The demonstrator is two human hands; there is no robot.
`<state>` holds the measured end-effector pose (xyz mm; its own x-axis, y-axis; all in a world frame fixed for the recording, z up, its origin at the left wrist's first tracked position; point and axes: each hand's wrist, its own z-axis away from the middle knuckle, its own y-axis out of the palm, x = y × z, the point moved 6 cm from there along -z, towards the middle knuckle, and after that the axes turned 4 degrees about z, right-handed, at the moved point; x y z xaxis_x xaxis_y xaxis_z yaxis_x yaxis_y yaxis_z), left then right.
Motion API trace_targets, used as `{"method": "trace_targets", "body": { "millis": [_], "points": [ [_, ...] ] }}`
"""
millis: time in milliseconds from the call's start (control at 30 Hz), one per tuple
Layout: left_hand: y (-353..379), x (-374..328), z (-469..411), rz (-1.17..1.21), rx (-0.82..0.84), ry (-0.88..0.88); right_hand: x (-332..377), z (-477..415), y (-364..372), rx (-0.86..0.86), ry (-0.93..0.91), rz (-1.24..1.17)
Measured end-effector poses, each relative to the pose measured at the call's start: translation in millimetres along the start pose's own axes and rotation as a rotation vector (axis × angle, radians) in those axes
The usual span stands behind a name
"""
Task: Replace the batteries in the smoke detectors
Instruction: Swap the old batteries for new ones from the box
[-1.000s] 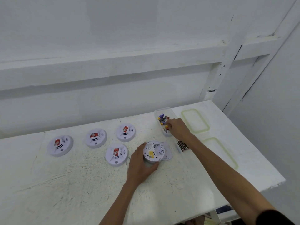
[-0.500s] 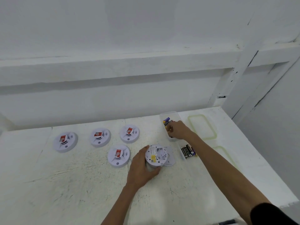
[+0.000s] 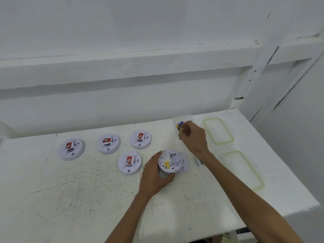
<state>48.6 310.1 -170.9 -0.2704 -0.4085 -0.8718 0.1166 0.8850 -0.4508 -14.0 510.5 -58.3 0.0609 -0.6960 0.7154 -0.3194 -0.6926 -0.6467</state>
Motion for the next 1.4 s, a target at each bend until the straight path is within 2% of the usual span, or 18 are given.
{"method": "trace_targets", "body": {
  "millis": [133,267,500,733,933,1067,1233,1300,1400],
  "points": [
    [0.9,-1.6,0.9,0.008,-0.022,0.028,4.5,26.0,16.7,0.116,-0.002,0.027],
    [2.6,-0.9,2.2,0.015,-0.016,-0.017,-2.8,45.8,30.4,0.224,0.02,0.1],
    [3.1,4.9,2.0,0.004,-0.006,-0.032,-2.8,52.3,38.6,0.308,-0.051,0.286],
    [3.1,2.2,3.9,0.007,0.015,-0.05,1.2,65.2,49.8,0.366,-0.25,0.524],
    [6.0,6.5,4.5,0.032,0.019,-0.089,-1.1,71.3,56.2,0.42,-0.213,0.563],
    [3.8,5.6,3.8,0.043,0.003,-0.072,4.6,53.9,43.4,0.375,-0.218,0.532],
    [2.3,-1.0,3.2,0.054,-0.01,-0.008,5.3,14.9,5.9,0.093,-0.07,0.289],
    [2.9,1.8,3.0,0.045,-0.007,-0.015,-6.0,-5.5,2.6,0.076,0.028,0.25],
    [4.2,7.3,3.2,0.024,-0.004,-0.021,-24.3,-33.5,12.7,0.144,0.092,0.314]
  ]
}}
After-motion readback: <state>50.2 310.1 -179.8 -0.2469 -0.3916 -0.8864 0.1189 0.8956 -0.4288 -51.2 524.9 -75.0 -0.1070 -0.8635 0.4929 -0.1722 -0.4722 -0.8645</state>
